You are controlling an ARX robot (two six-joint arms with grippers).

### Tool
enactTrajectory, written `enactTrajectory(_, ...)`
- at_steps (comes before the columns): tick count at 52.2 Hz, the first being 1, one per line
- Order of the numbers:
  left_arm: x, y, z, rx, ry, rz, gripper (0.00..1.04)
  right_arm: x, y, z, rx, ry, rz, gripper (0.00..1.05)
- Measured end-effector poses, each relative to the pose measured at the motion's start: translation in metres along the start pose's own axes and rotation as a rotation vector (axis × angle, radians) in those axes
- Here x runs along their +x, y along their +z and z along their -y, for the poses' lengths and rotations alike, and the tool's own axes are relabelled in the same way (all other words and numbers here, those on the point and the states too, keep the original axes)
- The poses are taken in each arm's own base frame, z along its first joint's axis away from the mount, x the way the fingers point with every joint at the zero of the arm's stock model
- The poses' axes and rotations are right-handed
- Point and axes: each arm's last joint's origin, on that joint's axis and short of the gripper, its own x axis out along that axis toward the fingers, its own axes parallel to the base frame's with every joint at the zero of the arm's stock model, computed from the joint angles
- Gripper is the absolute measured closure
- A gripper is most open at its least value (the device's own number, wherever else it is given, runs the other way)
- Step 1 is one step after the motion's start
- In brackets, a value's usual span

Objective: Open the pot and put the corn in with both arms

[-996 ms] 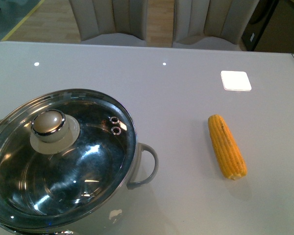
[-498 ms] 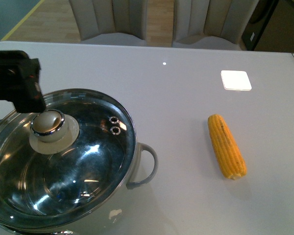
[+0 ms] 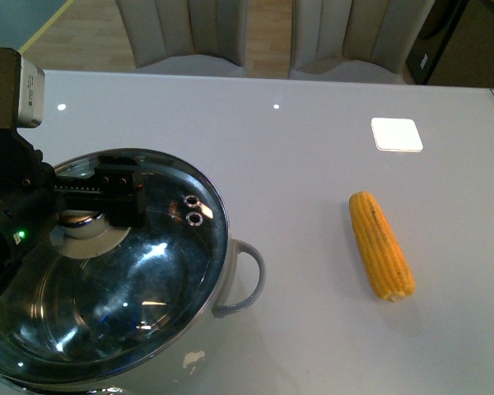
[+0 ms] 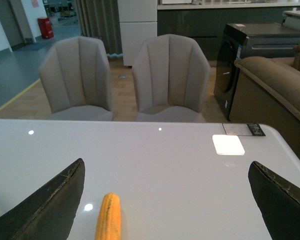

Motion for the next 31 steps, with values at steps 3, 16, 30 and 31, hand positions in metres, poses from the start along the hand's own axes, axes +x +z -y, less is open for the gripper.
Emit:
enactTrajectory(3,0.000,0.000,0.002,0.002,0.004,0.000,0.07,0.000,0.000,0.000,0.000,0.000,0.000,0.09)
enactTrajectory(16,-0.003,-0.003,0.011,0.032,0.033,0.003,0.08,0.000,0.000,0.000,0.000,0.000,0.000,0.09)
enactTrajectory(30,-0.005,-0.004,0.020,0.060,-0.006,0.010,0.55,0.000,0.000,0.000,0.000,0.000,0.000,0.09)
enactTrajectory(31,-0.005,-0.004,0.021,0.061,-0.010,0.010,0.59,0.000,0.000,0.000,0.000,0.000,0.000,0.09)
